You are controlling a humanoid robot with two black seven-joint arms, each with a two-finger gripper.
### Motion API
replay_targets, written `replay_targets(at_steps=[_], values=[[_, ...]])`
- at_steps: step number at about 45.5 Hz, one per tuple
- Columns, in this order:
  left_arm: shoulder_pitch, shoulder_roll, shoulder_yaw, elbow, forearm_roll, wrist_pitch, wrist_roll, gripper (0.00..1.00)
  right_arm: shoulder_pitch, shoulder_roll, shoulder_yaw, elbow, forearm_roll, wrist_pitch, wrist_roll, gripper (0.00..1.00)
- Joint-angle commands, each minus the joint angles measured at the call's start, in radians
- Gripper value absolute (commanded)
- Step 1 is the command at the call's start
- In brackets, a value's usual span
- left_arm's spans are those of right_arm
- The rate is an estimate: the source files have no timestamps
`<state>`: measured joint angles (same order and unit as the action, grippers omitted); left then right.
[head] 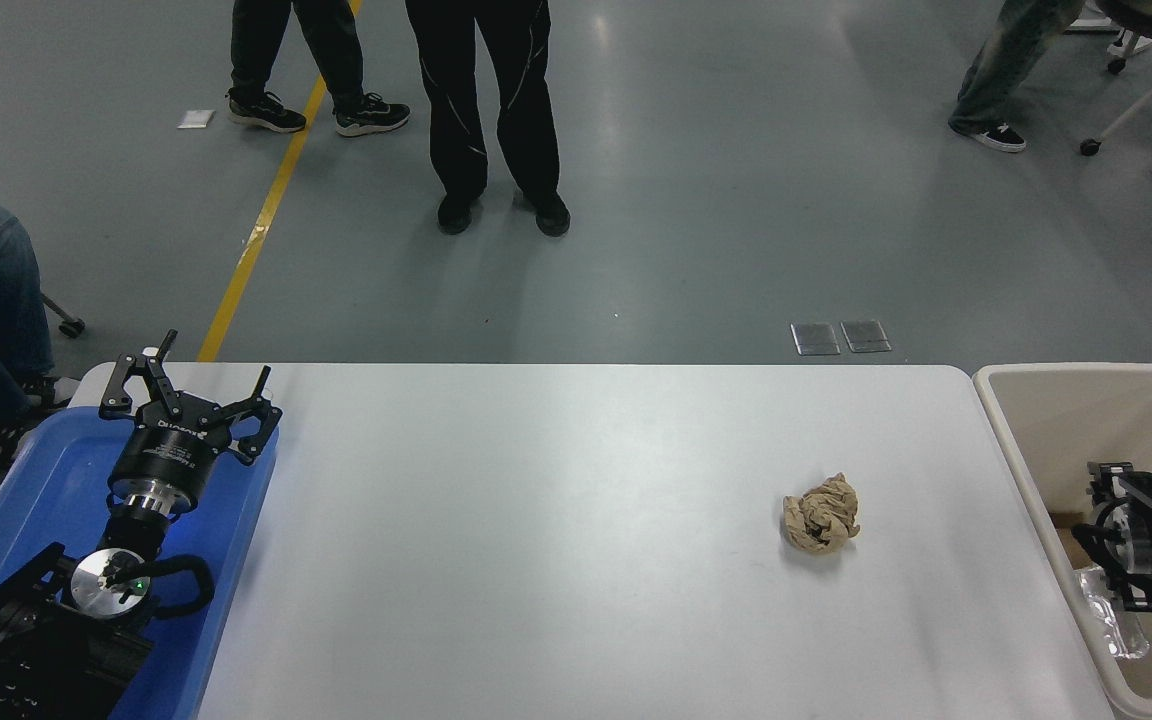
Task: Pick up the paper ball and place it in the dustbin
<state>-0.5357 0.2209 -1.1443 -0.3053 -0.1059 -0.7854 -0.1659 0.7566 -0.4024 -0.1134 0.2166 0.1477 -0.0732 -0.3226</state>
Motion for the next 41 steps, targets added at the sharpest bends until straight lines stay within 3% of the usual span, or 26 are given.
replay_targets(at_steps=[1, 14, 24, 41], values=[[0.0, 0.0, 0.0, 0.0, 0.0, 0.0, 0.0, 0.99, 0.107, -0.099, -0.141, 0.137, -0.023, 0.072, 0.019, 1.0], [-0.001, 0.002, 0.006, -0.002, 0.002, 0.0, 0.002, 0.99, 0.478, -0.243, -0.503, 0.477, -0.03, 0.213, 0.039, 1.0], [-0.001, 0.002, 0.006, -0.002, 0.002, 0.0, 0.003, 0.99, 0.881, -0.363, -0.732, 0.871, -0.146, 0.449, 0.053, 1.0], [-0.001, 0.003, 0.006, -0.002, 0.002, 0.0, 0.003, 0.99, 1.541, -0.316, -1.048, 1.443, -0.137, 0.645, 0.053, 1.0]])
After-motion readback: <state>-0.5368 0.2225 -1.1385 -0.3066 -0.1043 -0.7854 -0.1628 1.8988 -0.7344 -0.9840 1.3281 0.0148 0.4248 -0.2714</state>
